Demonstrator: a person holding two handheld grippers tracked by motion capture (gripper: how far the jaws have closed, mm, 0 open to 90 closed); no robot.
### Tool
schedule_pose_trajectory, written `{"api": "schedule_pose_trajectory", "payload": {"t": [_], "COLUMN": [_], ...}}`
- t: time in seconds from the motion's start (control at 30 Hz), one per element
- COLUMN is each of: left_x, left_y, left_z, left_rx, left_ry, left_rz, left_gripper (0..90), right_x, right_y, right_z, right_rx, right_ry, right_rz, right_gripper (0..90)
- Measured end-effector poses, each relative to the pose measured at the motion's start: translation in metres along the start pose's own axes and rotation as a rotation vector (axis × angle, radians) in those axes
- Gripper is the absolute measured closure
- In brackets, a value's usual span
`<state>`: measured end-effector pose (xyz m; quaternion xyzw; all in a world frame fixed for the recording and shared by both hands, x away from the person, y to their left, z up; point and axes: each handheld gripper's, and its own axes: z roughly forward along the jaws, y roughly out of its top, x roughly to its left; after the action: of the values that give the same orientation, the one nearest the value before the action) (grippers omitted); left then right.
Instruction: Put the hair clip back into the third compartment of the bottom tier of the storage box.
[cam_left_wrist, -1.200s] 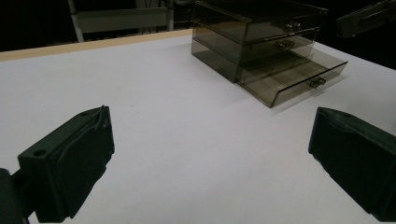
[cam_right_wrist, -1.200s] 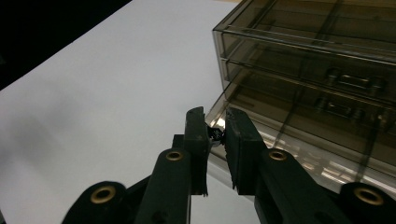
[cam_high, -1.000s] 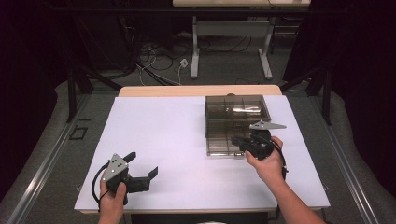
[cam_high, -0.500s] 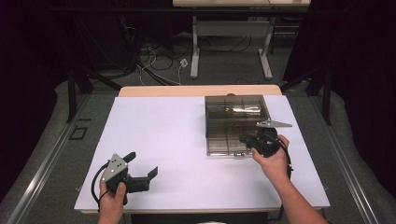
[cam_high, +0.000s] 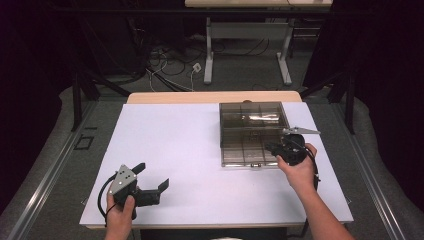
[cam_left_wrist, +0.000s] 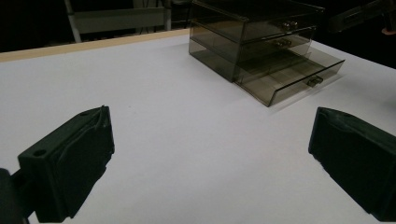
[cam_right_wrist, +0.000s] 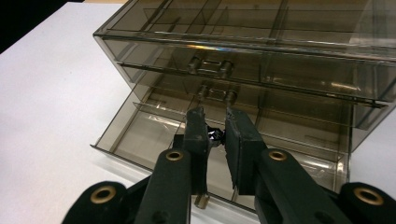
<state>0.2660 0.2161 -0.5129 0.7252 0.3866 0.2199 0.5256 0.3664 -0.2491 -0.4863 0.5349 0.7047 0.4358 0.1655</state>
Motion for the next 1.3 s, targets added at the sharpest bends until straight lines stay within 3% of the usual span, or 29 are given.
{"api": "schedule_pose_trajectory", "payload": {"t": [0.17, 0.73, 1.3], "left_x": [0.0, 0.0, 0.0], "left_y": [0.0, 0.0, 0.0], "left_z": [0.0, 0.0, 0.0], "left_rx": [0.0, -0.001, -0.001], "left_ry": [0.001, -0.001, -0.002], "left_rz": [0.0, -0.002, -0.001], "left_gripper": [0.4, 0.4, 0.4], "right_x": [-0.004, -0.01, -0.018], "right_y": [0.0, -0.001, -0.007], "right_z": [0.0, 0.002, 0.013], "right_rx": [0.005, 0.018, 0.085], "right_ry": [-0.001, -0.022, -0.058], "right_rz": [0.016, 0.001, -0.001], "right_gripper": [79.7, 79.7, 79.7]}}
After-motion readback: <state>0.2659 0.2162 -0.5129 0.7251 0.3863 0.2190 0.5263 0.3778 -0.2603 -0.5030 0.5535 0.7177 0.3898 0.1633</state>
